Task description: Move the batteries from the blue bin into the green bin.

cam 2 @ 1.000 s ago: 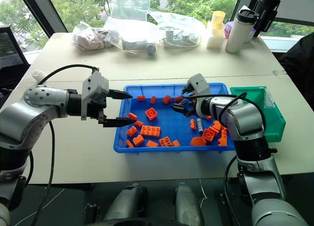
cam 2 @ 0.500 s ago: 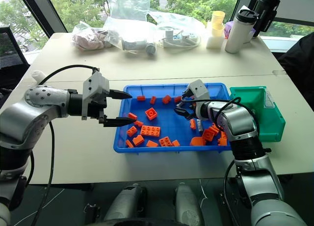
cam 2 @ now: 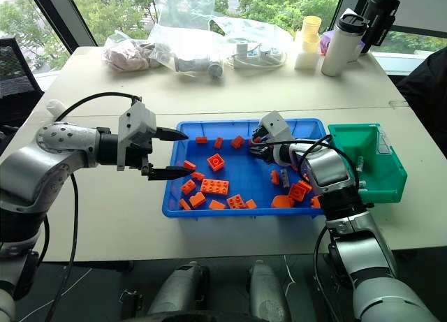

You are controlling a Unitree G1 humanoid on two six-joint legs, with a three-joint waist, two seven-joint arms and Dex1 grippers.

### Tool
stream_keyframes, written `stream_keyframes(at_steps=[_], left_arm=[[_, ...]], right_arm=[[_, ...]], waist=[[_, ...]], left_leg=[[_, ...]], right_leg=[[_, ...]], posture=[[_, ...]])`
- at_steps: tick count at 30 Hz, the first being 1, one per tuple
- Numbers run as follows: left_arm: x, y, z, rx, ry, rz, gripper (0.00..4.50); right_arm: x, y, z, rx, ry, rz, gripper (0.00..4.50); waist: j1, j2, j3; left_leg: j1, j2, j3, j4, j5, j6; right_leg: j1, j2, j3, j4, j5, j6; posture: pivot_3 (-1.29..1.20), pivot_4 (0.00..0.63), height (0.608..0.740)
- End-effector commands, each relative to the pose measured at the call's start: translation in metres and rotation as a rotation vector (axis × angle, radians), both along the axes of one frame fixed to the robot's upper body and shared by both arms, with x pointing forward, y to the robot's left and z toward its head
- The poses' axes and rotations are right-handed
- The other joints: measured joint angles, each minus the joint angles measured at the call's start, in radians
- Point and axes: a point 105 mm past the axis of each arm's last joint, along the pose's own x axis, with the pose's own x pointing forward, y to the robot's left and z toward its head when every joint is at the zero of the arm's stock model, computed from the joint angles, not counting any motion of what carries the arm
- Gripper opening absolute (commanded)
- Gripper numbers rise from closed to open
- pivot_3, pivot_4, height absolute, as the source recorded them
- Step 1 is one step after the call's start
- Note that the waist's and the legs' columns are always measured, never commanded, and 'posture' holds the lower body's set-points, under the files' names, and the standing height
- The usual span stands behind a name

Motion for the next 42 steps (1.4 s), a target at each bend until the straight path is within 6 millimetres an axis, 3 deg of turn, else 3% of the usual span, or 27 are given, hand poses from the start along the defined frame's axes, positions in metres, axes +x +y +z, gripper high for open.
stream_keyframes(at_steps=[1, 6, 10, 13, 16, 20, 23, 26, 32, 36, 37, 40, 42], left_arm=[[-0.003, 0.000, 0.008, 0.001, -0.038, -0.005, 4.50], [-0.003, -0.003, 0.009, -0.007, -0.041, -0.018, 4.50], [-0.008, -0.013, 0.024, -0.109, -0.034, -0.063, 4.50], [-0.010, -0.024, 0.032, -0.181, -0.025, -0.108, 4.50], [-0.006, -0.042, 0.030, -0.199, -0.026, -0.160, 4.50], [0.001, -0.053, 0.030, -0.209, -0.037, -0.184, 4.50], [0.002, -0.056, 0.026, -0.198, -0.032, -0.200, 4.50], [0.004, -0.053, 0.022, -0.184, -0.028, -0.197, 4.50], [0.006, -0.048, 0.019, -0.166, -0.030, -0.180, 4.50], [0.006, -0.047, 0.017, -0.158, -0.028, -0.172, 4.50], [0.006, -0.046, 0.017, -0.156, -0.028, -0.171, 4.50], [0.006, -0.045, 0.017, -0.149, -0.028, -0.167, 4.50], [0.007, -0.042, 0.017, -0.143, -0.030, -0.162, 4.50]], right_arm=[[-0.002, -0.001, 0.009, -0.012, -0.026, 0.003, 2.24], [-0.003, -0.005, 0.031, -0.004, -0.086, -0.004, 2.24], [-0.014, -0.033, 0.100, 0.136, -0.208, -0.093, 2.24], [-0.018, -0.061, 0.124, 0.173, -0.267, -0.218, 2.24], [-0.022, -0.108, 0.122, 0.108, -0.289, -0.400, 2.24], [-0.037, -0.151, 0.115, 0.002, -0.290, -0.541, 2.24], [-0.043, -0.167, 0.109, 0.085, -0.272, -0.644, 2.24], [-0.052, -0.182, 0.095, 0.049, -0.242, -0.715, 2.24], [-0.061, -0.191, 0.081, 0.038, -0.201, -0.765, 2.24], [-0.062, -0.194, 0.076, 0.027, -0.193, -0.793, 4.22], [-0.062, -0.195, 0.077, 0.023, -0.195, -0.795, 4.47], [-0.062, -0.196, 0.090, 0.003, -0.232, -0.792, 4.47], [-0.058, -0.190, 0.108, -0.005, -0.296, -0.756, 4.47]], waist=[[0.000, 0.000, 0.000], [0.000, 0.000, 0.000], [0.007, 0.001, 0.001], [0.008, 0.001, 0.000], [0.011, 0.000, 0.000], [0.006, 0.000, 0.000], [-0.004, 0.001, 0.000], [-0.002, 0.001, 0.000], [0.004, 0.001, 0.000], [0.004, 0.001, 0.000], [0.004, 0.001, 0.000], [0.004, 0.001, 0.000], [0.004, 0.001, 0.000]], left_leg=[[0.000, 0.000, 0.000, 0.000, 0.000, 0.000], [0.000, 0.000, 0.000, 0.000, 0.000, 0.000], [-0.001, 0.000, 0.000, 0.000, 0.000, 0.000], [-0.001, -0.001, -0.001, 0.000, 0.000, 0.000], [-0.001, -0.001, -0.002, 0.000, 0.000, 0.000], [-0.001, -0.001, -0.001, 0.000, 0.000, 0.000], [0.000, 0.000, 0.001, 0.000, 0.000, 0.000], [0.001, 0.001, 0.002, -0.001, 0.000, 0.000], [0.000, 0.001, 0.003, -0.001, 0.000, 0.000], [0.000, 0.001, 0.003, -0.001, 0.000, 0.000], [0.000, 0.001, 0.002, -0.001, 0.000, 0.000], [0.000, 0.001, 0.002, -0.001, 0.000, 0.000], [0.000, 0.001, 0.002, -0.001, 0.000, 0.000]], right_leg=[[0.000, 0.000, 0.000, 0.000, 0.000, 0.000], [0.000, 0.000, 0.000, 0.000, 0.000, 0.000], [-0.001, -0.001, 0.000, 0.000, 0.000, 0.000], [0.000, -0.001, 0.000, -0.001, 0.000, 0.000], [0.001, -0.001, -0.001, -0.001, 0.000, 0.000], [0.001, -0.002, 0.000, -0.002, 0.000, 0.000], [0.000, -0.001, 0.001, -0.001, 0.000, 0.000], [0.000, 0.001, 0.002, 0.001, 0.000, 0.000], [0.000, 0.000, 0.002, 0.001, 0.000, 0.000], [0.000, 0.000, 0.002, 0.001, 0.000, 0.000], [0.000, 0.000, 0.002, 0.001, 0.000, 0.000], [0.000, 0.000, 0.002, 0.001, 0.000, 0.000], [0.000, 0.000, 0.002, 0.001, 0.000, 0.000]], posture=[[0.00, 0.150, 0.740], [0.00, 0.150, 0.740], [0.00, 0.150, 0.740], [0.00, 0.150, 0.740], [0.00, 0.150, 0.740], [0.00, 0.150, 0.740], [0.00, 0.150, 0.740], [0.00, 0.150, 0.740], [0.00, 0.150, 0.740], [0.00, 0.150, 0.740], [0.00, 0.150, 0.740], [0.00, 0.150, 0.740], [0.00, 0.150, 0.740]])
